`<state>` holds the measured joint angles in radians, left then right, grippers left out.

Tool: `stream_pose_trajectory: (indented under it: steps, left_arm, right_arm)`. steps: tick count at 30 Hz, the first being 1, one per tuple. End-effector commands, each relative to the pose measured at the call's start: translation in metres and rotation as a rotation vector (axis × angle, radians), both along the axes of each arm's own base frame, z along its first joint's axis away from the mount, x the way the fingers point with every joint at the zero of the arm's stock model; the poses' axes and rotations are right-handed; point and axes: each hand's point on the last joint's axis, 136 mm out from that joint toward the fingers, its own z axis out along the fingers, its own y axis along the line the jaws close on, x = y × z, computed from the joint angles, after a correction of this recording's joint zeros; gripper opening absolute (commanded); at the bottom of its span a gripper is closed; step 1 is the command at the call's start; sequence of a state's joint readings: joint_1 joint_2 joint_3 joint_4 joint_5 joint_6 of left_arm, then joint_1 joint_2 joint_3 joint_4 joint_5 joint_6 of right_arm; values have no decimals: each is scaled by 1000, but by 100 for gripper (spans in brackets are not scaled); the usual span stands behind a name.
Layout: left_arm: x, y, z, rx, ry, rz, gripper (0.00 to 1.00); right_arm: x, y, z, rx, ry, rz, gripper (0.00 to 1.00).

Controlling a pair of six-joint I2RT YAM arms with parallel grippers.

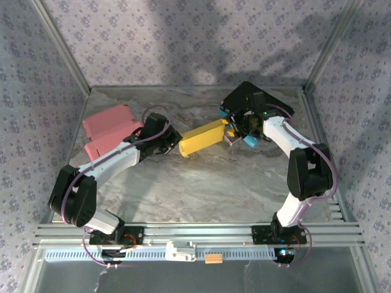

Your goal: Fold the paper box

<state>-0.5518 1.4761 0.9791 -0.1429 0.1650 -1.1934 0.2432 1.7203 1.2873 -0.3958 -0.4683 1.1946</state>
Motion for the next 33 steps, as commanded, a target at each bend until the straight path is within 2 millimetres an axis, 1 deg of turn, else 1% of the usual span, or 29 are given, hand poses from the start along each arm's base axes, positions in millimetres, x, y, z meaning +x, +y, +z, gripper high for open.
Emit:
stream_pose_trajectory:
  steps: [1,5,9,11,14,16,18,20,23,24,28,30,31,33]
  left_arm:
    - [-11,8,-25,88,79,-11,10]
    - [-12,8,-24,89,76,-13,10]
    - [-12,8,-26,91,80,-14,9]
    - [-13,8,-26,98,78,-17,10]
    - [-15,8,-30,106,84,-26,9]
    - [-16,10,-30,119,81,-29,8]
    - [-17,12,-27,133,69,-33,8]
    - [-19,12,-21,142,53,-48,9]
    - [-26,9,-16,167,40,-88,9]
    - [-29,7,-15,173,34,-103,9]
    - [-40,3,-14,228,7,-160,13]
    - [-50,5,-18,272,17,-187,16]
    - [-55,6,-24,283,32,-195,18]
    - [-66,8,-37,277,68,-202,20]
  right_arm:
    - [-9,2,-10,-29,38,28,44]
    - [-22,1,-30,-58,100,37,41]
    - [-37,-8,-53,-110,164,37,41]
    - [-40,-11,-59,-119,178,31,41]
    - [-40,-10,-58,-123,179,32,41]
    - [-38,-7,-52,-117,169,38,41]
    - [-38,-4,-46,-115,160,51,41]
    - [-43,0,-42,-105,161,65,40]
    - [-57,2,-38,-105,154,86,40]
    - [-66,2,-45,-102,169,93,40]
    - [-83,-2,-61,-93,171,116,40]
    - [-97,-8,-71,-101,205,120,40]
    - [-103,-12,-74,-102,212,118,40]
    - [-117,-17,-85,-107,247,116,45]
